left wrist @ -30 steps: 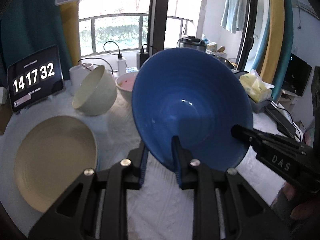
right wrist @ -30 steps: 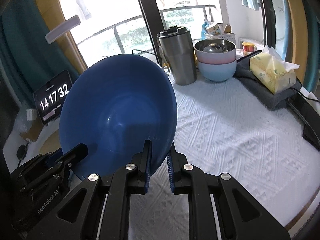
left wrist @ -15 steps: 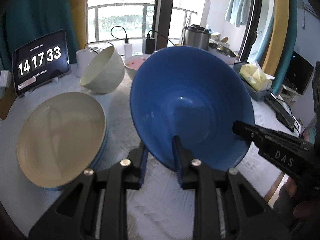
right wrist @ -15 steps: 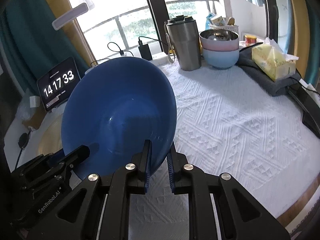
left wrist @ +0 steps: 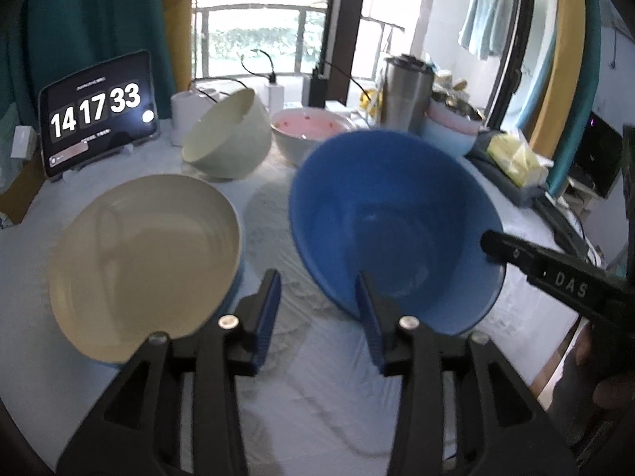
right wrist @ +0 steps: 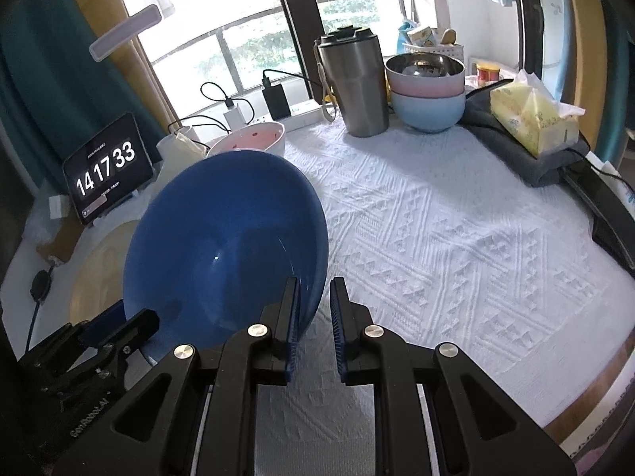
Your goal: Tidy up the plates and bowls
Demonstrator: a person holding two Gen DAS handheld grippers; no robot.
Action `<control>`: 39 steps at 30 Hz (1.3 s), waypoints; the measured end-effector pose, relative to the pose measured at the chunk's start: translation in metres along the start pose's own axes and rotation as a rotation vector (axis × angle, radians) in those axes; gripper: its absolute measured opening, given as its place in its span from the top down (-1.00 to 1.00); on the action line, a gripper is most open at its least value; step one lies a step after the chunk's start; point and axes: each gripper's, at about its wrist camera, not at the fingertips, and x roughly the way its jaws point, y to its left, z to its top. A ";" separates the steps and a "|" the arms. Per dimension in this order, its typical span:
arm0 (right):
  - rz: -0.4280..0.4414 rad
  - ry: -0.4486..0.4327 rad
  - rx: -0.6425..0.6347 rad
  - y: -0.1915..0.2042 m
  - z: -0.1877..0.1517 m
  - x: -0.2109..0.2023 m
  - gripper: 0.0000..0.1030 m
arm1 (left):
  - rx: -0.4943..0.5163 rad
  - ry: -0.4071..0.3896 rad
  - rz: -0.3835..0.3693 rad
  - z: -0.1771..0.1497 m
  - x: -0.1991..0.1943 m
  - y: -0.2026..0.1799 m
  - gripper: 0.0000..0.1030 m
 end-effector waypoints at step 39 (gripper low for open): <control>0.051 -0.092 -0.140 0.083 0.077 0.010 0.67 | -0.072 -0.134 0.067 0.071 -0.016 0.085 0.13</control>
